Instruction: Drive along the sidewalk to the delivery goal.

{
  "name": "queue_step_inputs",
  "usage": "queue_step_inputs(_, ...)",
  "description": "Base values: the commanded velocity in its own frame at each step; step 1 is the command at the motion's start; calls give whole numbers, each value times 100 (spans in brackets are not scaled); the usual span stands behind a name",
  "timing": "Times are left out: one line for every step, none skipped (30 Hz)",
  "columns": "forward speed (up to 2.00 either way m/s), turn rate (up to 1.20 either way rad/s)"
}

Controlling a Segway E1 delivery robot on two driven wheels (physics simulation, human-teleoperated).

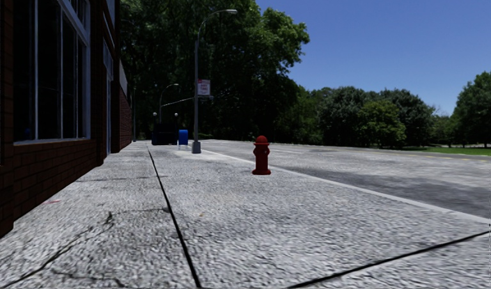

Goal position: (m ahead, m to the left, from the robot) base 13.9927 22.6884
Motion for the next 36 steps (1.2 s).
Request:
queue_step_inputs(200, 37)
queue_step_inputs(200, 37)
queue_step_inputs(200, 37)
queue_step_inputs(200, 37)
queue_step_inputs(200, 37)
queue_step_inputs(200, 37)
queue_step_inputs(200, 37)
queue_step_inputs(200, 37)
queue_step_inputs(200, 37)
queue_step_inputs(200, 37)
queue_step_inputs(200, 37)
queue_step_inputs(200, 37)
queue_step_inputs(200, 37)
queue_step_inputs(200, 37)
queue_step_inputs(200, 37)
queue_step_inputs(200, 37)
queue_step_inputs(200, 37)
queue_step_inputs(200, 37)
queue_step_inputs(200, 37)
queue_step_inputs(200, 37)
queue_step_inputs(200, 37)
queue_step_inputs(200, 37)
queue_step_inputs(200, 37)
queue_step_inputs(200, 37)
queue_step_inputs(200, 37)
queue_step_inputs(200, 37)
queue_step_inputs(200, 37)
queue_step_inputs(200, 37)
queue_step_inputs(200, 37)
queue_step_inputs(200, 37)
queue_step_inputs(200, 37)
queue_step_inputs(200, 37)
queue_step_inputs(200, 37)
queue_step_inputs(200, 37)
queue_step_inputs(200, 37)
queue_step_inputs(200, 37)
